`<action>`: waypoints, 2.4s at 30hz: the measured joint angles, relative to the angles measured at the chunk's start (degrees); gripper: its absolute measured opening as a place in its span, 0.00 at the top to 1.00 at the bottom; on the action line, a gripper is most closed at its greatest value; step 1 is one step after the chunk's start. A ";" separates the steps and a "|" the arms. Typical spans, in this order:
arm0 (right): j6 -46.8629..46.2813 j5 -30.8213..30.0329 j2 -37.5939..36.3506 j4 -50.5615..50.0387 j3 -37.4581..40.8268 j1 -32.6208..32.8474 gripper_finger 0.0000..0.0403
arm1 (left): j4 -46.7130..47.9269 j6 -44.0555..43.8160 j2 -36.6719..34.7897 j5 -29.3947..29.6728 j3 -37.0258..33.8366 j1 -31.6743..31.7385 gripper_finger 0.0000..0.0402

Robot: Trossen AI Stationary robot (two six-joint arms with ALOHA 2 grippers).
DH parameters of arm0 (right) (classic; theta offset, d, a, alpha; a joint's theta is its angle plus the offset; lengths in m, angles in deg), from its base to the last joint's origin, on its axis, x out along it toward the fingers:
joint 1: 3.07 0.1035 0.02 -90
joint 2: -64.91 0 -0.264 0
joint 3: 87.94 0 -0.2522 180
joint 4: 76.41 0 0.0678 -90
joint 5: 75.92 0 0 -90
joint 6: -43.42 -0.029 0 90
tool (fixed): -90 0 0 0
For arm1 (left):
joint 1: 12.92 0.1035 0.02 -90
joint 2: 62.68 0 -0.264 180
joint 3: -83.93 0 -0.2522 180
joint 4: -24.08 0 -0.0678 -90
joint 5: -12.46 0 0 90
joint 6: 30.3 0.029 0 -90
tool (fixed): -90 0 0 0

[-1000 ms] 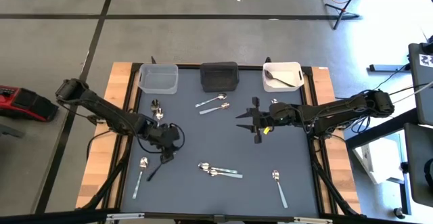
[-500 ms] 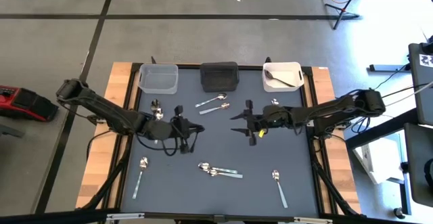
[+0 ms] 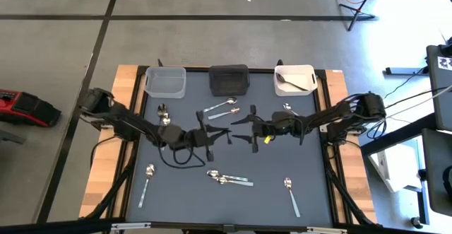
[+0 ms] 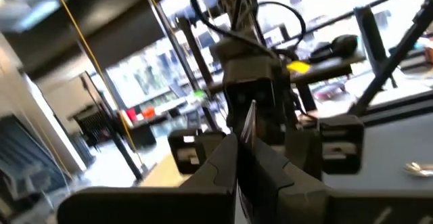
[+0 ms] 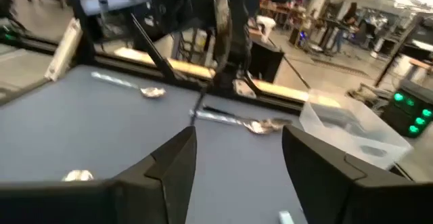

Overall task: Sort silverware by color (type)
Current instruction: Put the black spoon into the white bin

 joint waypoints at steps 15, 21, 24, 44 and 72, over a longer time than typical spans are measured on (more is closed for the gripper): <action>-0.86 1.67 5.70 -2.45 -5.25 0.07 0.74 | -7.66 4.09 3.56 1.72 0.02 -0.84 0.97; 1.21 0.99 5.16 -4.47 -5.22 0.00 0.98 | -7.24 3.82 3.16 7.57 0.02 -0.95 0.97; 1.54 -1.27 5.10 -4.67 -5.22 0.00 0.96 | -6.76 3.65 3.16 7.63 0.02 -0.85 0.97; 18.59 -27.61 -32.41 -55.74 -5.16 -14.84 1.00 | 10.07 -4.88 -3.70 23.97 0.11 -5.39 0.61; 8.45 -13.98 -14.07 -55.58 -4.65 -62.45 1.00 | 38.95 -31.32 -3.68 1.84 0.07 6.68 0.61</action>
